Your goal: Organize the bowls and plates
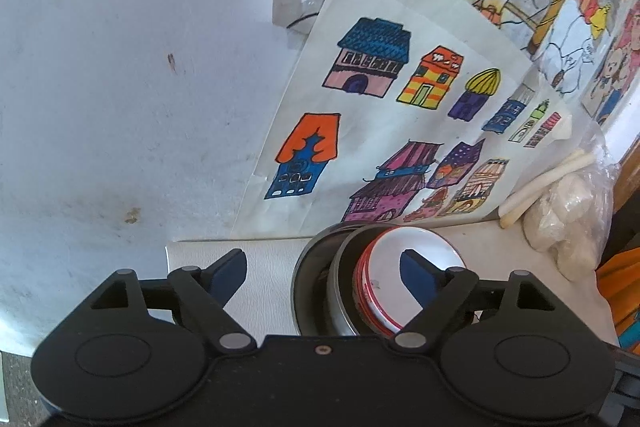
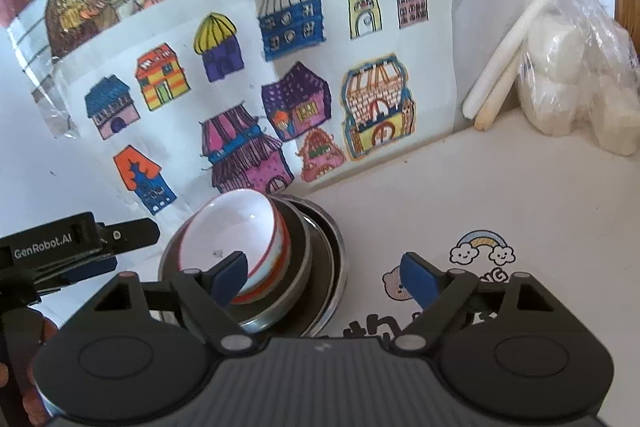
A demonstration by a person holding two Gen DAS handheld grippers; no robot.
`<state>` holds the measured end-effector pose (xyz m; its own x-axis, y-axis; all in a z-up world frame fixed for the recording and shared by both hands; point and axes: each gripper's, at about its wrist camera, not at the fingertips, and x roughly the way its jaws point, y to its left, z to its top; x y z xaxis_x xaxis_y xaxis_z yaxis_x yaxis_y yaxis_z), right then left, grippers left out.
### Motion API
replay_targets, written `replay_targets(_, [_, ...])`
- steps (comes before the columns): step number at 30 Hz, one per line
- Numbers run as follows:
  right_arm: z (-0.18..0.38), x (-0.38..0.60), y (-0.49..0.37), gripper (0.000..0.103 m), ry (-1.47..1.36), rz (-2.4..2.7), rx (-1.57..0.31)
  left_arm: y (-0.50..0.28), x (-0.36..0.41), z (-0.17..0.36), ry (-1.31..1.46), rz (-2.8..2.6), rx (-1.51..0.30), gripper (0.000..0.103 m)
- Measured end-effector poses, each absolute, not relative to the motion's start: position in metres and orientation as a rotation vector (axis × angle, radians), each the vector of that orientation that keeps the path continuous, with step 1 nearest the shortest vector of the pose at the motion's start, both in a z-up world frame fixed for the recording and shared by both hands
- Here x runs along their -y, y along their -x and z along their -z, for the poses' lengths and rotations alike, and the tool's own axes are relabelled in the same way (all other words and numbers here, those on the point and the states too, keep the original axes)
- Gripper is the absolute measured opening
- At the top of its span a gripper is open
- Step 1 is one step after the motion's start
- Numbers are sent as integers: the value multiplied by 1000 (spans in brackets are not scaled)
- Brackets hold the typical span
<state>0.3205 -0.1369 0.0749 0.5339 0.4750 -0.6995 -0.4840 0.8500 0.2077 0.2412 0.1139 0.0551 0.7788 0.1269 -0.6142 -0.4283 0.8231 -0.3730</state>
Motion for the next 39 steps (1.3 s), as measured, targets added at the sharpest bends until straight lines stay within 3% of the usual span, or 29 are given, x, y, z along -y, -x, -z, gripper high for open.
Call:
replay_targets(8, [-84, 149, -303, 103, -27, -570, -767, -226, -111, -60, 504, -307, -561, 97])
replay_targets(14, [-95, 162, -276, 103, -49, -551, -685, -206, -101, -62, 435, -279, -483, 102])
replay_targets(22, [-97, 178, -213, 103, -15, -486, -529, -170, -86, -52, 309, -201, -372, 102])
replay_targets(39, [-95, 216, -122, 103, -28, -360, -408, -94, -62, -34, 178, -158, -258, 102])
